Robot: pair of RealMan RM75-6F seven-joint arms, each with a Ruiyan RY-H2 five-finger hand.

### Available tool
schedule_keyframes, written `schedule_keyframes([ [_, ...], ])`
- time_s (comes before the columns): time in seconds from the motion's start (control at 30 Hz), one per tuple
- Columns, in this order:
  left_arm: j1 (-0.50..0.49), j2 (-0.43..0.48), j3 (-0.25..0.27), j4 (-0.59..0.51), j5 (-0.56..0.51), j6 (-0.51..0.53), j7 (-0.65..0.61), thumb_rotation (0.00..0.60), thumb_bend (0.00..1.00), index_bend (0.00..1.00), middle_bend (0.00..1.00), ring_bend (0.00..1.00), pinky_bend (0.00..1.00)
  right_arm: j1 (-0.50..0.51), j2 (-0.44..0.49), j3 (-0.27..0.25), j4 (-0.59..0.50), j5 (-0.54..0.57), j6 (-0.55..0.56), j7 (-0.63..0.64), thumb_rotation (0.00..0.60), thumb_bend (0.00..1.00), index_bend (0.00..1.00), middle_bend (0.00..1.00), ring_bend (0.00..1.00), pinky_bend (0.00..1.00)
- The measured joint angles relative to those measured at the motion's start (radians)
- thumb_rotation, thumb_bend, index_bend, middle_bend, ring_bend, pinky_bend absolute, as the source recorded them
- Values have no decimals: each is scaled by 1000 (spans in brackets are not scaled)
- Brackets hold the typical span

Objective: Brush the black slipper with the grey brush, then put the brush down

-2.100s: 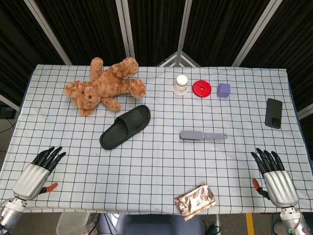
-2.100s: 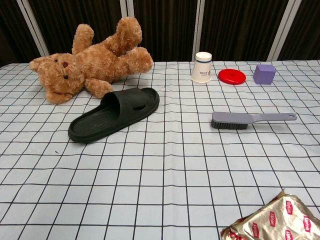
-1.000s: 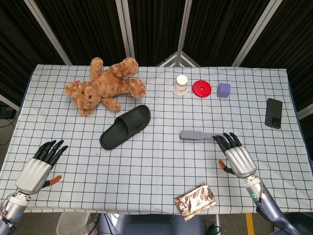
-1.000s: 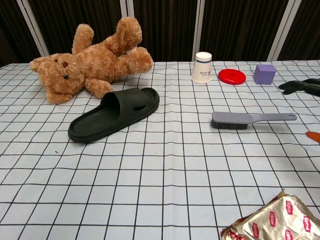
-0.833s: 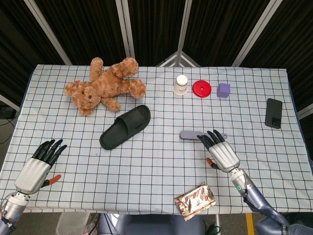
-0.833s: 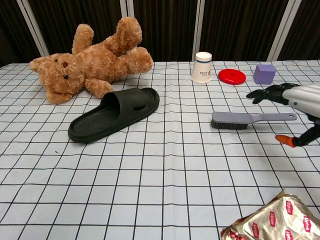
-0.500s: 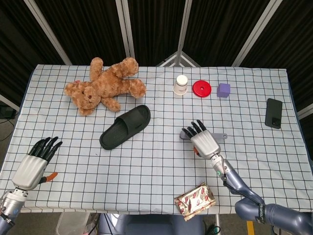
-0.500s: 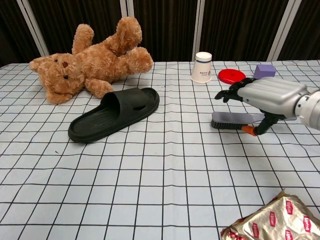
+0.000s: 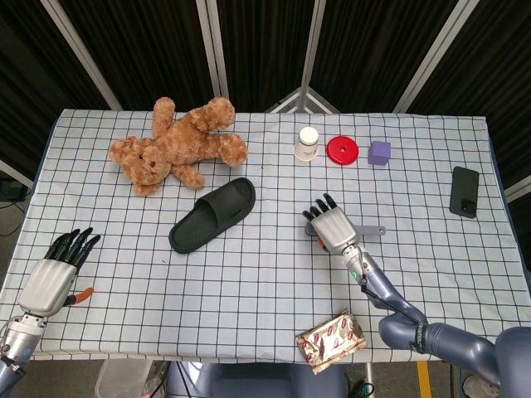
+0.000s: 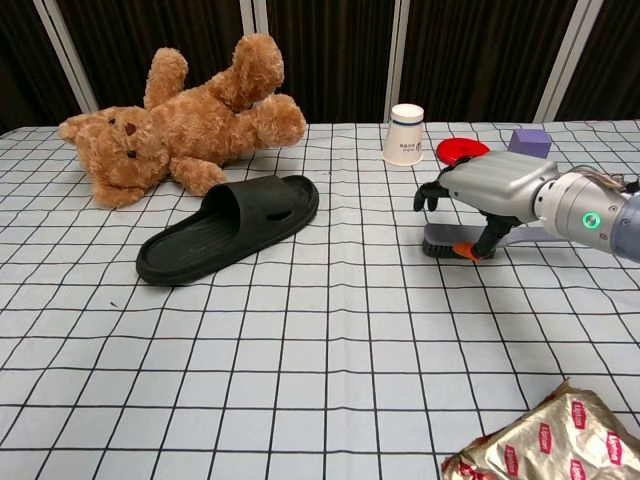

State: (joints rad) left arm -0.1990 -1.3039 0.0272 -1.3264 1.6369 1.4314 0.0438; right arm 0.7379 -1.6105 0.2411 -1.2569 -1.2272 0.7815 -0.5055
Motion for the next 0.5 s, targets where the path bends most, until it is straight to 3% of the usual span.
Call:
schedule_keyframes([
  [0.5, -2, 2, -1, -1, -11, -7, -1, 600, 79, 0, 0, 0, 94, 25, -26, -28, 72, 5, 17, 53, 600, 428, 373, 363, 222, 152],
])
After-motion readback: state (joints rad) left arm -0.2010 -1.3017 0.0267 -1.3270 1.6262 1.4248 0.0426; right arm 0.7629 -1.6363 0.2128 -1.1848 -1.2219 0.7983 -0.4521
